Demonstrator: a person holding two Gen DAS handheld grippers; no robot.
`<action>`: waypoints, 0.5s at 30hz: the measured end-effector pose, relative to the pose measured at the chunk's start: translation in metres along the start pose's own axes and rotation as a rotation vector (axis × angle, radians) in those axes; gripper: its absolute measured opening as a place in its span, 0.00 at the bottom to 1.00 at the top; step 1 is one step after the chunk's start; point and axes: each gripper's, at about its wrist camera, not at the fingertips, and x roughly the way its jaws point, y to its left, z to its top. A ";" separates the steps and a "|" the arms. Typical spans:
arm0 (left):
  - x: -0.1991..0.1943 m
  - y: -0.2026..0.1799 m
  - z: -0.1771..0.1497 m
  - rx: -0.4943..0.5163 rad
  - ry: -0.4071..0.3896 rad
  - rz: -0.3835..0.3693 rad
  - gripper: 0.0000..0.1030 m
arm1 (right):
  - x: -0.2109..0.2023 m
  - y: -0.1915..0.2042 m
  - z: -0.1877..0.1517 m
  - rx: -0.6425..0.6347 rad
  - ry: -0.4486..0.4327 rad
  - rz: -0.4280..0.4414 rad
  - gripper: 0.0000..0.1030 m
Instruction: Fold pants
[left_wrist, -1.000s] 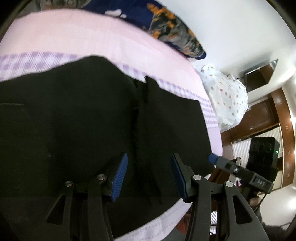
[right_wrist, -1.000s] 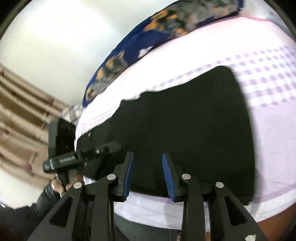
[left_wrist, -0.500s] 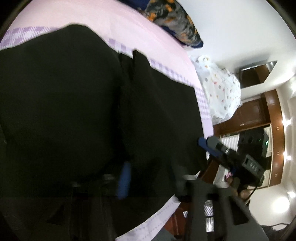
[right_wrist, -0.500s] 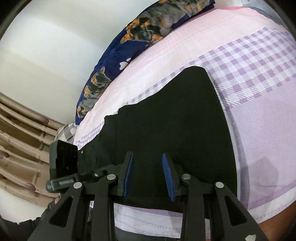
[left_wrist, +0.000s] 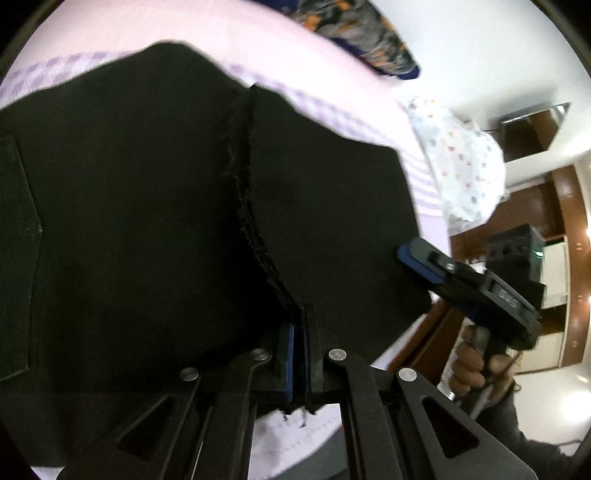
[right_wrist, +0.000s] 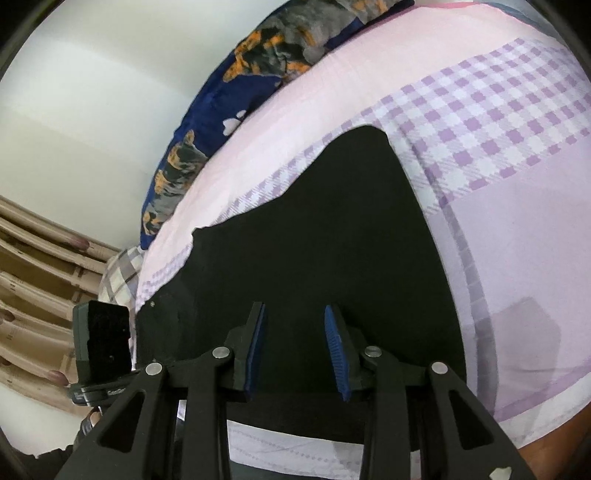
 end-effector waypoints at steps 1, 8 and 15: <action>0.002 0.000 0.000 0.002 0.002 0.014 0.04 | 0.002 0.000 -0.001 -0.003 0.004 -0.010 0.30; -0.008 -0.012 0.002 0.044 -0.049 0.056 0.04 | 0.006 0.002 0.000 -0.017 0.012 -0.022 0.31; -0.005 0.003 0.000 0.018 -0.029 0.105 0.04 | 0.021 0.019 0.008 -0.050 0.035 -0.015 0.32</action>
